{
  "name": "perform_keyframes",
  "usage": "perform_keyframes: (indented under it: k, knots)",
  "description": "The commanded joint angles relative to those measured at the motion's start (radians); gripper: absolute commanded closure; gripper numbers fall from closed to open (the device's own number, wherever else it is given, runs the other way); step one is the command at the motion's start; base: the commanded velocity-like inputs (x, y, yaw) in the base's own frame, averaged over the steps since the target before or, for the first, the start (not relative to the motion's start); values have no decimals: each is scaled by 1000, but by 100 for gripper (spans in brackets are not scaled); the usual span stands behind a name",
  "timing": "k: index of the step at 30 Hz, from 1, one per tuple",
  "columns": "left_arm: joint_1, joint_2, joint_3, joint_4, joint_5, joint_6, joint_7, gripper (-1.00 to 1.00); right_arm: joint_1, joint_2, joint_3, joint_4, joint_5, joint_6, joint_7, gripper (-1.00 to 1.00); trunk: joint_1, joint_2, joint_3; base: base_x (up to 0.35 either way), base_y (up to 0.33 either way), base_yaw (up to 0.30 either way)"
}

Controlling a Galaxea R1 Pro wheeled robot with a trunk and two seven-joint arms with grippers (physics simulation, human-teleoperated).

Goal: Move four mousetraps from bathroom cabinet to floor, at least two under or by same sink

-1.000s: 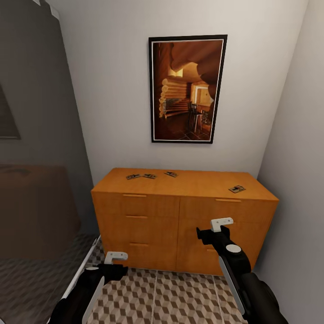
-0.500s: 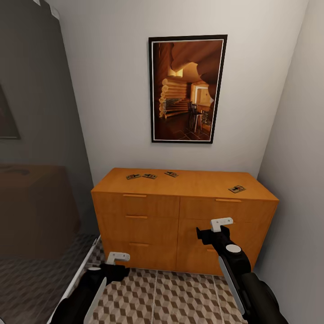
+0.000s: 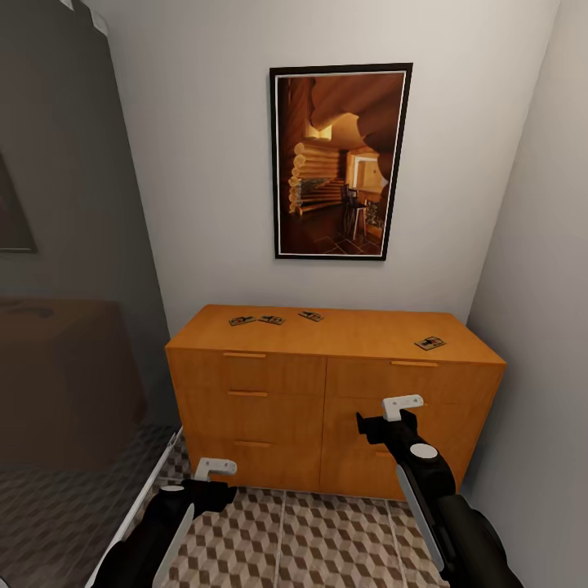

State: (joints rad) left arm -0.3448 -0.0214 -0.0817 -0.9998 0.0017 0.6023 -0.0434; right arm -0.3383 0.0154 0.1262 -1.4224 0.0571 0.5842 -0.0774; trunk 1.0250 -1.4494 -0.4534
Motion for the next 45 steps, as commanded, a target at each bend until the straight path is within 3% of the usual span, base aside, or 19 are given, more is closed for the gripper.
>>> perform_keyframes:
  k: [1, 14, 18, 25, 30, 35, 36, 37, 41, 44, 45]
  knots:
    - [0, 0, 0, 0, 0, 5, -3, -100, -1, 0, 1, -1, 6, 6, -2, -100, 0, -1, -1, 0, 0, 0]
    - [0, 0, -12, 12, 0, 5, -3, -100, -1, 0, 3, -1, 6, 6, -2, -100, 0, -1, -1, 0, 0, 0]
    - [0, -11, -26, 58, -1, 0, -3, -100, -1, 0, 2, -1, 6, 6, -3, -100, 0, -1, -1, 0, 0, 0]
    - [-1, -36, -39, 159, 0, -111, -3, -100, -1, 0, 3, -1, 5, 6, -3, -100, 0, -1, -1, 0, 0, 0]
    - [-1, -39, -40, 294, -1, -210, -3, -100, -1, 0, 3, -1, 5, 6, -2, -100, 0, -1, -1, 0, 0, 0]
    - [0, -36, -41, 483, -4, -404, -3, -100, -1, -1, 3, -1, 4, 7, -1, -100, 0, -1, -1, 0, 0, 0]
    - [0, -30, -41, 604, -6, -549, -2, -100, -1, 0, 4, -1, 4, 6, -2, -100, 0, -1, -1, 0, 0, 0]
    - [0, -20, -41, 668, -7, -622, -1, -100, -1, 1, 4, -1, 4, 7, -2, -100, 0, -1, -1, 0, 0, 0]
    - [0, 2, -41, 787, -8, -770, 0, -100, -1, 2, 8, -1, 3, 7, 0, -100, 0, -1, -1, 0, 0, 0]
    - [0, 42, -41, 911, -7, -946, 0, -100, -1, 2, 17, -4, 5, 7, -1, -100, 0, -1, -1, 0, 0, 0]
    - [0, 47, -41, 927, -8, -964, 0, -100, -1, 2, 19, -7, 5, 7, -2, -100, 0, -1, -1, 0, 0, 0]
